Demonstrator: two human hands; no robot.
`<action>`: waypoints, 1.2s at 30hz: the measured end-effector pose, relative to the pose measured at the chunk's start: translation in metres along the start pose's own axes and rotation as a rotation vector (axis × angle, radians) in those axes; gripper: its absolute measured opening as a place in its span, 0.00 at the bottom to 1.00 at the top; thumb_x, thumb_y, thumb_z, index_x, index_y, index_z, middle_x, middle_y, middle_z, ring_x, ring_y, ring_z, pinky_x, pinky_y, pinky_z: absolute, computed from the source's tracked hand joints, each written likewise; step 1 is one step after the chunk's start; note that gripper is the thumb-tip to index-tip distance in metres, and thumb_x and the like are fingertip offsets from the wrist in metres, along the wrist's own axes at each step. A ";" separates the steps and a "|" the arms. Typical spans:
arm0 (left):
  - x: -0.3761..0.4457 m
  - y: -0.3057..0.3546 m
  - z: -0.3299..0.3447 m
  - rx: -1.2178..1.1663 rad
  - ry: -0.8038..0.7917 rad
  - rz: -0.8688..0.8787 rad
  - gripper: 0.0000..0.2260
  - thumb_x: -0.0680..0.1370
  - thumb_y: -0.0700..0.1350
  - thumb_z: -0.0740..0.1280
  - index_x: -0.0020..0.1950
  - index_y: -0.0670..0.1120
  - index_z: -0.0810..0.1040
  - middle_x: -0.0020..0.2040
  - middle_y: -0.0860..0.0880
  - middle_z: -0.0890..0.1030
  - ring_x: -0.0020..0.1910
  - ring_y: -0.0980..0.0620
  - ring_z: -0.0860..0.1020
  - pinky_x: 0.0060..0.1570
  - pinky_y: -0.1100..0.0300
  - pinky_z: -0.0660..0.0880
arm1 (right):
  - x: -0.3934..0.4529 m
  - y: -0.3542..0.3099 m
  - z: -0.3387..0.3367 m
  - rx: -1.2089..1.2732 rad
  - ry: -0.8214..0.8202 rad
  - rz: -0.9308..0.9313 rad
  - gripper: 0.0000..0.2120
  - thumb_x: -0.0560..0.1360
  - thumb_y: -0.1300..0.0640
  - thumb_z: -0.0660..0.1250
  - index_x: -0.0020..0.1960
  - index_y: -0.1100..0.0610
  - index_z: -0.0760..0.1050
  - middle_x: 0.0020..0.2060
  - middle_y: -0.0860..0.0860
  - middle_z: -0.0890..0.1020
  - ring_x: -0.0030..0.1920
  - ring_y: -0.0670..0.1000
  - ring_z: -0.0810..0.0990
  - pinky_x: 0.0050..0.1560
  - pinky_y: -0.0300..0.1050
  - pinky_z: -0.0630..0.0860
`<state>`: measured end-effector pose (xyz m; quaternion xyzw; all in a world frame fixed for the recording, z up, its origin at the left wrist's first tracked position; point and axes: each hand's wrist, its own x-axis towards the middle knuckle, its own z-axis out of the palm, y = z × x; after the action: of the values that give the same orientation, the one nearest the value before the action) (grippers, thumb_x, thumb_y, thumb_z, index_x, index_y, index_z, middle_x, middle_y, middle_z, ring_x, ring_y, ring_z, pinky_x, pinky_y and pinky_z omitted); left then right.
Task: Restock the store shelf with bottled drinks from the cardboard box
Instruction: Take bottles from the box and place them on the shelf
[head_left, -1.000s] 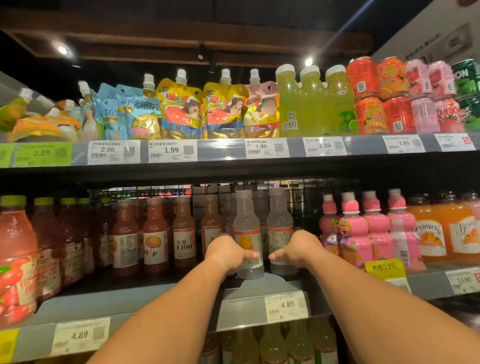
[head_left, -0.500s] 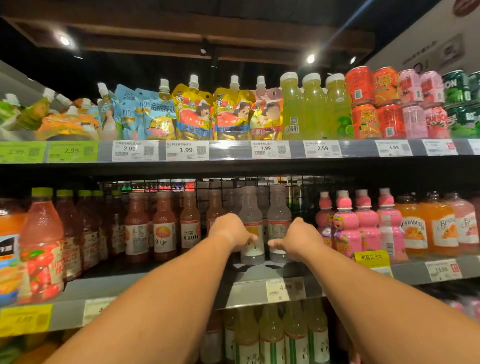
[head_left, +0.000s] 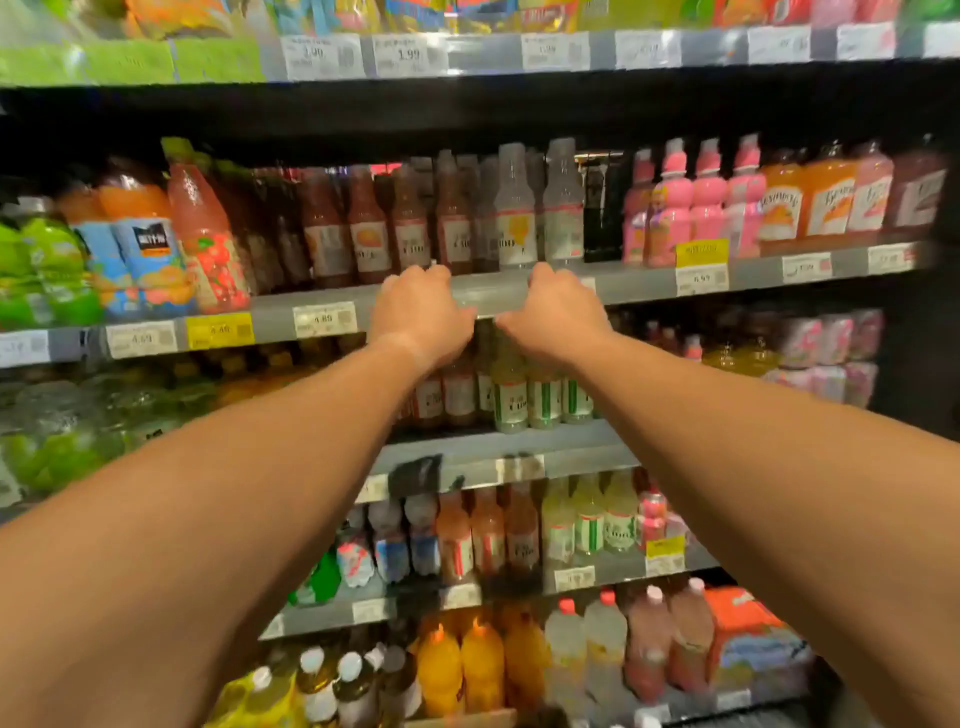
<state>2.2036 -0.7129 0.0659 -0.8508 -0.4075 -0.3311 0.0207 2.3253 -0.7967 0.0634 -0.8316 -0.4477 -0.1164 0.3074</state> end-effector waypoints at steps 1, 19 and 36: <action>-0.021 -0.006 0.004 -0.025 -0.021 -0.006 0.22 0.76 0.57 0.67 0.67 0.46 0.75 0.63 0.44 0.78 0.62 0.42 0.75 0.60 0.49 0.73 | -0.020 -0.002 0.011 0.004 -0.025 -0.005 0.26 0.73 0.42 0.69 0.64 0.56 0.69 0.58 0.56 0.76 0.58 0.60 0.76 0.54 0.55 0.76; -0.353 -0.162 0.204 0.064 -0.682 -0.307 0.19 0.77 0.55 0.64 0.59 0.42 0.76 0.56 0.39 0.80 0.55 0.38 0.77 0.53 0.49 0.76 | -0.357 0.119 0.286 -0.154 -0.749 0.178 0.16 0.76 0.52 0.63 0.62 0.57 0.69 0.59 0.59 0.74 0.58 0.62 0.76 0.53 0.54 0.75; -0.428 -0.154 0.468 0.043 -0.980 -0.281 0.17 0.76 0.56 0.64 0.63 0.53 0.75 0.59 0.49 0.77 0.59 0.45 0.75 0.55 0.50 0.75 | -0.376 0.255 0.487 -0.060 -0.823 0.533 0.24 0.79 0.49 0.58 0.74 0.53 0.60 0.61 0.55 0.72 0.60 0.59 0.75 0.52 0.52 0.71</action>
<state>2.1587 -0.7584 -0.5835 -0.8426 -0.4864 0.1159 -0.2000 2.2786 -0.8548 -0.5984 -0.9027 -0.2999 0.2918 0.0999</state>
